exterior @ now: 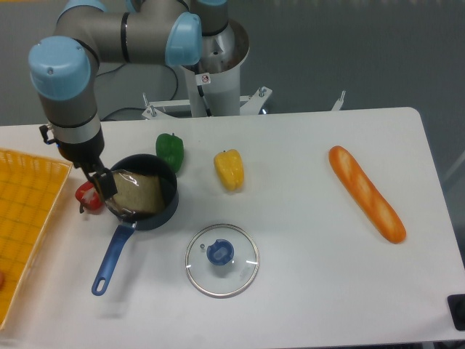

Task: Put the toast in the pot
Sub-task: 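Raise the open gripper away from the saucepan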

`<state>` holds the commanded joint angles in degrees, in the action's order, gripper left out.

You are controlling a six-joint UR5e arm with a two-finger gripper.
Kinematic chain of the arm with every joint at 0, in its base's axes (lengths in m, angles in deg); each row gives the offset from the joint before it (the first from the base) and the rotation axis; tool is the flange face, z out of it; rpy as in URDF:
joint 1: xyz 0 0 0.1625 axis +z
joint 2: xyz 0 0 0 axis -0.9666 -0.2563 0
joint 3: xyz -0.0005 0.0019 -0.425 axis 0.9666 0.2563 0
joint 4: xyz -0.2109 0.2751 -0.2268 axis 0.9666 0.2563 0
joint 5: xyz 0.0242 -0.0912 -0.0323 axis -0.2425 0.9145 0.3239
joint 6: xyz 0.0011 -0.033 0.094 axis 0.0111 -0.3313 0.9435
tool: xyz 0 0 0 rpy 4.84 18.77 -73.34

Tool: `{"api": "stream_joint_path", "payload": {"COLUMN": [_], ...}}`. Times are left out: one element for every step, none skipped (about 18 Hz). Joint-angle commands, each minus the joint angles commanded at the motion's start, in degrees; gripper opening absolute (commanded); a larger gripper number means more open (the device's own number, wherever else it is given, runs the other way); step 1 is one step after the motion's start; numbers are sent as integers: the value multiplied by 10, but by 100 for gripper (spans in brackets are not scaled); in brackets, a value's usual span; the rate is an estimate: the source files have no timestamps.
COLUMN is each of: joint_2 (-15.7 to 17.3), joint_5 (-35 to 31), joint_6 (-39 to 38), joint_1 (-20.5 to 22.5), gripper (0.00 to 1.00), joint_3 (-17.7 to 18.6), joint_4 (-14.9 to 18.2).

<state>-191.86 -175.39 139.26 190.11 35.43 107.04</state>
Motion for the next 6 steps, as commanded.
{"api": "stream_joint_path", "payload": {"joint_2": [1,2,3,5,6,6], "joint_5": [-1,-1,-1,0,-1,-2], "joint_6": [0,1,1,1,1,1], "joint_1": [2,4,4,4,4,4], "gripper": [100,100,100,100,100,100], "joint_3": [0,1,1,1,1,3], "joint_4": [1,3,4,5,5,4]}}
